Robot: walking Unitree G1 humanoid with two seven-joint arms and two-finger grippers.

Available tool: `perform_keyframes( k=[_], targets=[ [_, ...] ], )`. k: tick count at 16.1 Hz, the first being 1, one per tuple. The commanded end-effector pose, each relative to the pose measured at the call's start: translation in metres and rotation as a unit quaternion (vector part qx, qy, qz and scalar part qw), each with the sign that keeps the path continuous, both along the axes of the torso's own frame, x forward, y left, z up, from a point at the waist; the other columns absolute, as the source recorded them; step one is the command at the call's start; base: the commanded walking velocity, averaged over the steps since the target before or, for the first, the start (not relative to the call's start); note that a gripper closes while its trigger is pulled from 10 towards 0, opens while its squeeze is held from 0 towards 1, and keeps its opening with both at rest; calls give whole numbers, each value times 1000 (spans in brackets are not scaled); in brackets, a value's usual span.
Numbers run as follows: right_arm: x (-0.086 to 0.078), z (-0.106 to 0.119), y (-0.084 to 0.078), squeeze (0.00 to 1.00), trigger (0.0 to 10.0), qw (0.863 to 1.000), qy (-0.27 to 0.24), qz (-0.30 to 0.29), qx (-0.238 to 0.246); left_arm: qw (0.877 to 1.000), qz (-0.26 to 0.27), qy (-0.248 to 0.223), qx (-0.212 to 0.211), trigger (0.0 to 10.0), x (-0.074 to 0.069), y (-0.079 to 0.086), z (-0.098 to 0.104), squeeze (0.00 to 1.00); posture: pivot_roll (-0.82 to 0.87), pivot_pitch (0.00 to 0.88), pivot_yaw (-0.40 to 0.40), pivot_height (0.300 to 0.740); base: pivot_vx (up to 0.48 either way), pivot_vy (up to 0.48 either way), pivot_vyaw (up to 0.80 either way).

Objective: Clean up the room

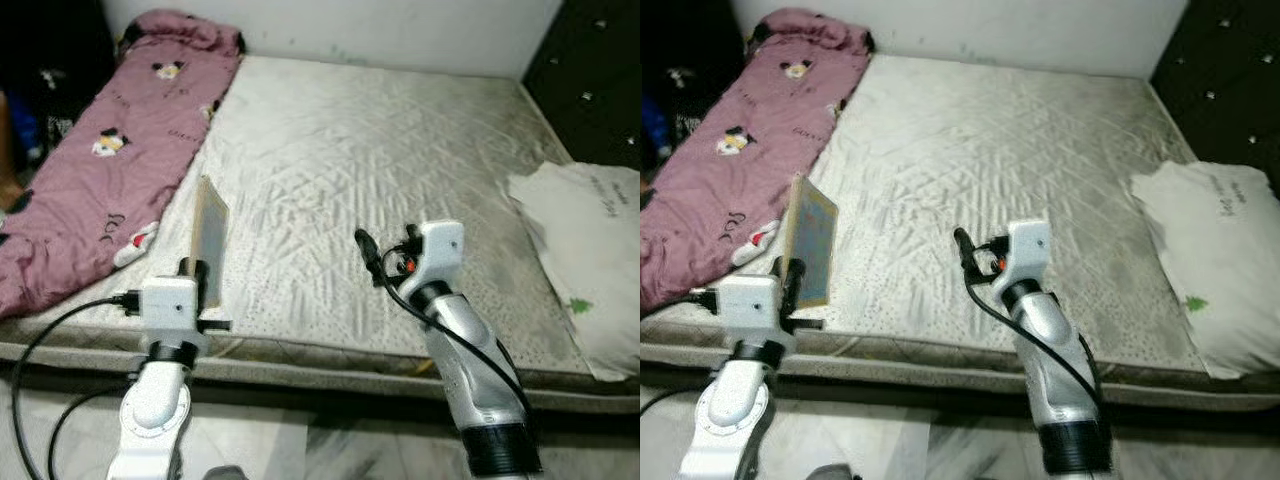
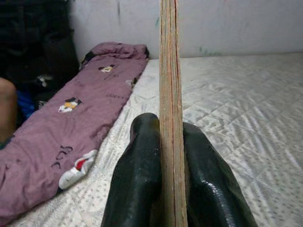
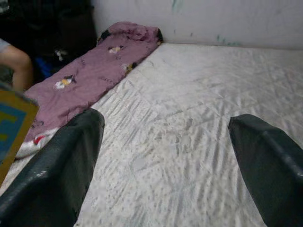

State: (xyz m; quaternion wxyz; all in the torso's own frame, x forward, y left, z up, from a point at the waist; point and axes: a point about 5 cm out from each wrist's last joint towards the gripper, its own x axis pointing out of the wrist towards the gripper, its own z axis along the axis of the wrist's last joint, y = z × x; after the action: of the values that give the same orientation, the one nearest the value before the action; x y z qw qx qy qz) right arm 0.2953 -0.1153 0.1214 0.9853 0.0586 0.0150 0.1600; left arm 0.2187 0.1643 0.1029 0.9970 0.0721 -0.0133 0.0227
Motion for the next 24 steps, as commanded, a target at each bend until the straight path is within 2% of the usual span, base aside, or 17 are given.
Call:
perform_keyframes(
  k=[1,8,11,15,24],
  targets=[
    [1,-4,-13,0,10000,999,8,-35,2,999,-17,-27,-11,10000,4,-9,10,0,-15,0,-47,740,315,0,0],
    [0,-11,-6,0,10000,1000,25,-17,-3,1000,1,-15,-4,10000,4,-7,7,0,9,0,-54,740,84,0,0],
    [0,-11,-4,0,10000,1000,25,-12,-2,1000,-4,-13,0,10000,6,-11,6,0,7,0,-58,740,0,0,-702],
    [2,-11,2,0,10000,1000,23,1,-3,1000,-3,-15,-2,10000,7,-10,7,0,16,0,-62,740,0,0,0],
    [3,-12,1,0,10000,1000,28,3,-4,1000,3,-15,-11,10000,7,-10,7,0,8,0,-65,740,0,-313,0]
  ],
)
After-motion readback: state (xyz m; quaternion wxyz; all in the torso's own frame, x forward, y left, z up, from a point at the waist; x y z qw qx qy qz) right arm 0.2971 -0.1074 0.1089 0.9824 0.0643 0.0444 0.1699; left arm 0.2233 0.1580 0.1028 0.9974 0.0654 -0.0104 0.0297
